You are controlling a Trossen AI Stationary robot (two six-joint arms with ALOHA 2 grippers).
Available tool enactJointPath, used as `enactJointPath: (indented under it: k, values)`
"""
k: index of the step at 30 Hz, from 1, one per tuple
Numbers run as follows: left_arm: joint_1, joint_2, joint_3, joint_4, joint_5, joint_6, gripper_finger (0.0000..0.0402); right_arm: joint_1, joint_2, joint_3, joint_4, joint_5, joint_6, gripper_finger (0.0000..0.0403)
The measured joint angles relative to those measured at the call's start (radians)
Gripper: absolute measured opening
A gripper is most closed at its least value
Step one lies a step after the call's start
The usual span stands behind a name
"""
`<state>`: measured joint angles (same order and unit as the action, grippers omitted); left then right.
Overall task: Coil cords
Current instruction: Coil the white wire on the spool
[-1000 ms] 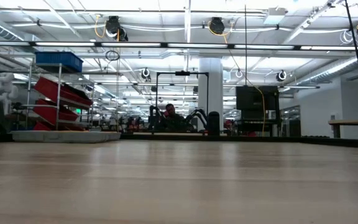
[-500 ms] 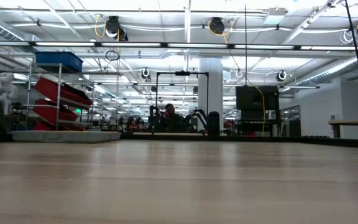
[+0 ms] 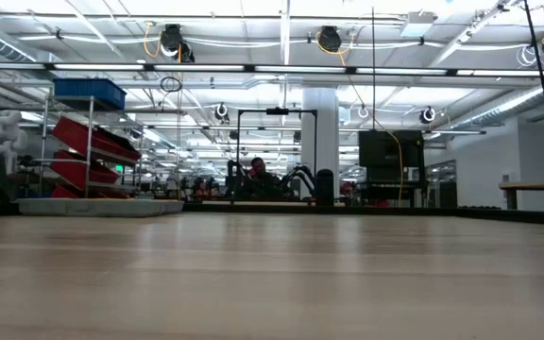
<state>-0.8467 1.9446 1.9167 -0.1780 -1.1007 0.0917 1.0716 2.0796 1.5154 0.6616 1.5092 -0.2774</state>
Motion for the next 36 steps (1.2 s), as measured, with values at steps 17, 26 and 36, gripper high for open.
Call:
enactJointPath:
  k: [17,26,36]
  values:
    - [0.000,0.000,0.000,-0.026,-0.021,-0.007,0.0001,0.024,0.000,0.000,0.123,-0.192,-0.088,0.0093]
    - [0.000,0.000,0.000,-0.024,-0.023,0.000,0.0001,-0.033,-0.009,0.000,0.090,-0.512,-0.098,0.0093]
    - [-0.020,0.000,0.000,-0.018,-0.115,0.030,0.0001,-0.106,-0.303,0.000,-0.492,-0.882,0.143,0.0093]
